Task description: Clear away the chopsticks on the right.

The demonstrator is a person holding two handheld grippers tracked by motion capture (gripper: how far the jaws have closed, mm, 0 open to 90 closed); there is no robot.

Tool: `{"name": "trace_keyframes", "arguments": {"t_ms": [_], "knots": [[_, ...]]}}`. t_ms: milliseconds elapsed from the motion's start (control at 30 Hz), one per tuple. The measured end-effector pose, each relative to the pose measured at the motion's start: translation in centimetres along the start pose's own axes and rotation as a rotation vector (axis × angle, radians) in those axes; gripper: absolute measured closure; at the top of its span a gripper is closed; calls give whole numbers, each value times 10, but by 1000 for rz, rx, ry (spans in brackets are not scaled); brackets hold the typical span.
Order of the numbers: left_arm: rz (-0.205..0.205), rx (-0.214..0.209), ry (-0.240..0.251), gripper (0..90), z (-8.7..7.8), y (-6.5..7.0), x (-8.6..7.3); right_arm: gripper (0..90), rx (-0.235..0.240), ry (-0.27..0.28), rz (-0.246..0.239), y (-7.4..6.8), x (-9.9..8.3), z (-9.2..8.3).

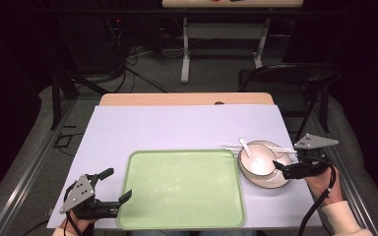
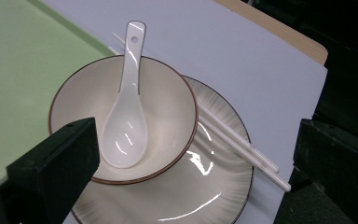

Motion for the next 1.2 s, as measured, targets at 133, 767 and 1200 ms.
{"name": "trace_keyframes", "arguments": {"t_ms": [133,767,1200], "knots": [[-1,-2,-1,87,0,0,0,0,-14,-23,3,14,6,9],[0,-8,-1,87,0,0,0,160,40,-177,-52,41,35,63],[-3,-9,0,86,0,-1,0,560,135,-358,-169,34,31,108]]}}
Point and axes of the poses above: each handheld gripper's, and its own axes: z roughly forward along the jaws, x roughly out of its top, y roughly to its right, the point moved 2 cm from there along z, roughly forward along the jaws, and after that the axes turned 11 degrees about -x, right-handed, at the moved point
